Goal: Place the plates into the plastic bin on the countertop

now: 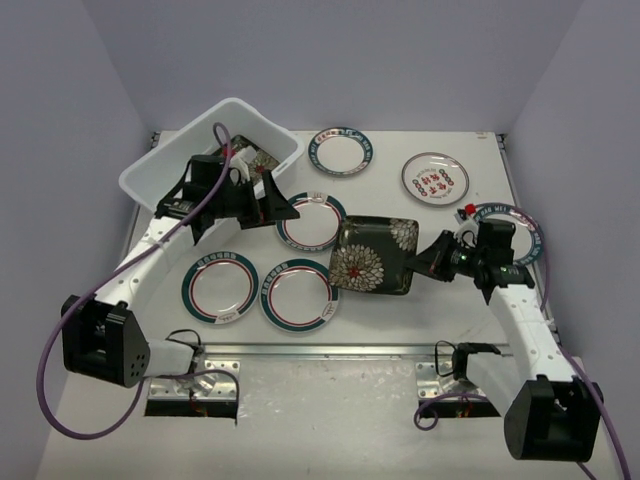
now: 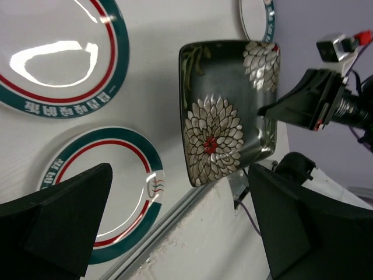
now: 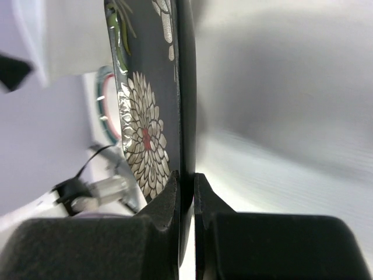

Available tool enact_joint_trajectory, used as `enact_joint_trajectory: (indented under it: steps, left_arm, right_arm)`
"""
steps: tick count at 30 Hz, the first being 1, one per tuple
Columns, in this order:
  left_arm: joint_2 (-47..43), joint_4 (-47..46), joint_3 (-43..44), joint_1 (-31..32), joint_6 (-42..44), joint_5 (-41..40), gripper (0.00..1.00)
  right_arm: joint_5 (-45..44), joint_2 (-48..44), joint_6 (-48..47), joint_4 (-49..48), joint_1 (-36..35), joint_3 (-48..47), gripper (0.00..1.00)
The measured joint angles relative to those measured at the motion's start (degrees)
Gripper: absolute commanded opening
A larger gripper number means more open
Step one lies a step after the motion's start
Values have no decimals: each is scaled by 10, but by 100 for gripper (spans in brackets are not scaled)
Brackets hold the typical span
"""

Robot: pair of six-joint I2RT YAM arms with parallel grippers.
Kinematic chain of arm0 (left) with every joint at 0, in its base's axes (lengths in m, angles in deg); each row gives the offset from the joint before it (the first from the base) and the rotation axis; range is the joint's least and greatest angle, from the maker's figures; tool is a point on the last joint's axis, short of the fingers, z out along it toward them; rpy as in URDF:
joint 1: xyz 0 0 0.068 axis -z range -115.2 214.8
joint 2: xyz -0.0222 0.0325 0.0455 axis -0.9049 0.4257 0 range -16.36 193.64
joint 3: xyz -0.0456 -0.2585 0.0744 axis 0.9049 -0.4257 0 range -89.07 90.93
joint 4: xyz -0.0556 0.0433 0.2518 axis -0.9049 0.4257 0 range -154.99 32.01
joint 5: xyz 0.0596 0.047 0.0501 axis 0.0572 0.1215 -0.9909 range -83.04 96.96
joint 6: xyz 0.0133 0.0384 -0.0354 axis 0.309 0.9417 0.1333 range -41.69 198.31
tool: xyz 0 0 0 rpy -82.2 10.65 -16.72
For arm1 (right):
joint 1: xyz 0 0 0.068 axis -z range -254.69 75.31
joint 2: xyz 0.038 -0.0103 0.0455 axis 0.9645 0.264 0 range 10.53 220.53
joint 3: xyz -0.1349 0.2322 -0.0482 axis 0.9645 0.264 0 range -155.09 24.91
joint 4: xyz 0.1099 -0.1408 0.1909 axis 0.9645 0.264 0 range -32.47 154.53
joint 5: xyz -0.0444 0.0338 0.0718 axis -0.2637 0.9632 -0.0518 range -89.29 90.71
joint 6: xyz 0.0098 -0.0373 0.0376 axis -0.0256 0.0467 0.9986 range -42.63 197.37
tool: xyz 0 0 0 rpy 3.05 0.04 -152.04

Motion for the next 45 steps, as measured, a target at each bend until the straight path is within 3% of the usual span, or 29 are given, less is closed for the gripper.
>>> enact_joint_trajectory:
  steps: [6,8,10,11,12,14,15,21,23,24,25,29,33,39,45]
  left_arm:
    - [59,-9,15,79,4,23,98]
    - [73,-18,23,99,-2,28,89]
    - [83,-29,34,110,-12,32,71]
    - [88,-36,41,112,-16,34,52]
    - [92,-44,48,113,-22,38,44]
    - [95,-67,58,113,-41,50,9]
    - [95,-80,63,113,-45,58,2]
    - [97,-108,80,115,-89,67,0]
    - [99,-118,87,115,-94,68,0]
    - [99,-123,88,115,-97,68,0]
    - [100,-130,88,116,-97,66,0]
    - [105,-131,92,124,-105,44,0]
    - [107,-136,111,93,-153,33,0]
    - [112,-102,206,-37,-207,-23,0]
    - [160,13,354,-186,-196,-150,0]
  right_arm:
    - [107,23,17,-34,-11,-83,0]
    - [134,23,31,-59,-15,-91,0]
    - [153,23,49,-79,-17,-92,0]
    - [159,24,58,-86,-18,-92,0]
    - [164,24,65,-91,-18,-92,0]
    - [167,24,75,-99,-19,-92,0]
    - [166,25,78,-100,-20,-93,0]
    - [168,31,74,-108,-21,-110,0]
    - [168,36,74,-108,-20,-120,66]
    - [168,40,76,-105,-19,-126,90]
    - [173,45,77,-100,-20,-136,98]
    - [164,70,48,-47,-31,-211,99]
    - [70,84,5,34,-26,-255,99]
    - [-68,93,-30,130,-19,-259,99]
    - [-100,94,-52,165,-19,-259,99]
